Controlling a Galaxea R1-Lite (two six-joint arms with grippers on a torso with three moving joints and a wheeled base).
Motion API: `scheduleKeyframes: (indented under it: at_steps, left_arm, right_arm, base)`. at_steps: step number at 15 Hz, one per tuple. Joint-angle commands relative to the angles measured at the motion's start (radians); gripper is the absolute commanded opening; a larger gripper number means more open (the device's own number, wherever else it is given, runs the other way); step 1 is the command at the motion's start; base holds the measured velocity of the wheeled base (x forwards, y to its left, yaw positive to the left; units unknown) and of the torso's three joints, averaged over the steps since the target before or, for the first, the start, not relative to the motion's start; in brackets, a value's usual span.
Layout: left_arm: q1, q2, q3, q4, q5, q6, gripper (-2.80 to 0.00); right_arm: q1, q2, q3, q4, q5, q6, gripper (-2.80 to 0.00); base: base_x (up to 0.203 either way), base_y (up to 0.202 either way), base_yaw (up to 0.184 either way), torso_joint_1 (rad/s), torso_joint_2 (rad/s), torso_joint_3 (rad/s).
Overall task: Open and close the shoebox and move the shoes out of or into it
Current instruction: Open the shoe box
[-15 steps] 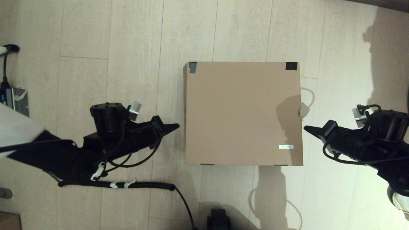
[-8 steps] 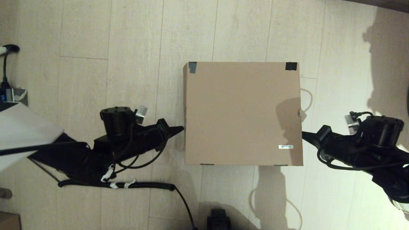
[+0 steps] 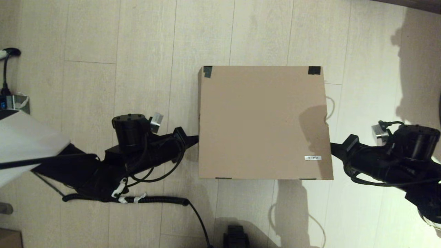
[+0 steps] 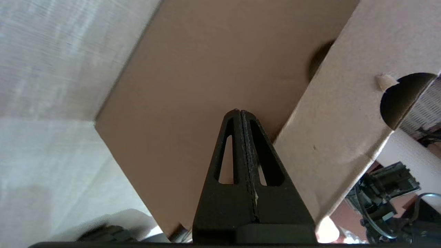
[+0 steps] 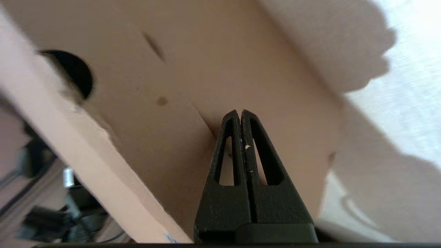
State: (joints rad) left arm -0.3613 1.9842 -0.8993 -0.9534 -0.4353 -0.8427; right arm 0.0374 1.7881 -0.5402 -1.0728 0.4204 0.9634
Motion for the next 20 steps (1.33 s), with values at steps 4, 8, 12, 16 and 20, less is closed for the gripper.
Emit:
scheduleKeyframes:
  at_steps: [4, 8, 12, 16, 20]
  left_arm:
    - [-0.002, -0.143, 0.069, -0.004, 0.002, -0.009, -2.80]
    - [-0.001, -0.244, 0.078, 0.007, 0.007, -0.009, -2.80]
    - [-0.001, -0.255, -0.009, 0.017, 0.007, -0.050, -2.80]
    - [-0.001, -0.200, -0.151, 0.026, 0.007, -0.080, -2.80]
    - [-0.001, -0.182, -0.238, 0.080, 0.007, -0.081, -2.80]
  right_arm:
    - [0.001, -0.134, 0.050, -0.002, 0.009, 0.017, -2.80]
    - [0.001, -0.272, 0.039, 0.102, 0.013, 0.032, -2.80]
    - [0.000, -0.409, -0.082, 0.250, 0.015, 0.084, -2.80]
    - [-0.002, -0.464, -0.192, 0.289, 0.080, 0.157, -2.80]
    - [-0.001, -0.343, -0.320, 0.283, 0.080, 0.160, -2.80]
  base:
    - [0.000, 0.000, 0.000, 0.000, 0.00, 0.000]
    - [0.000, 0.000, 0.000, 0.000, 0.00, 0.000]
    - [0.000, 0.000, 0.000, 0.000, 0.00, 0.000]
    - [0.000, 0.000, 0.000, 0.000, 0.00, 0.000]
    - [0.000, 0.000, 0.000, 0.000, 0.00, 0.000]
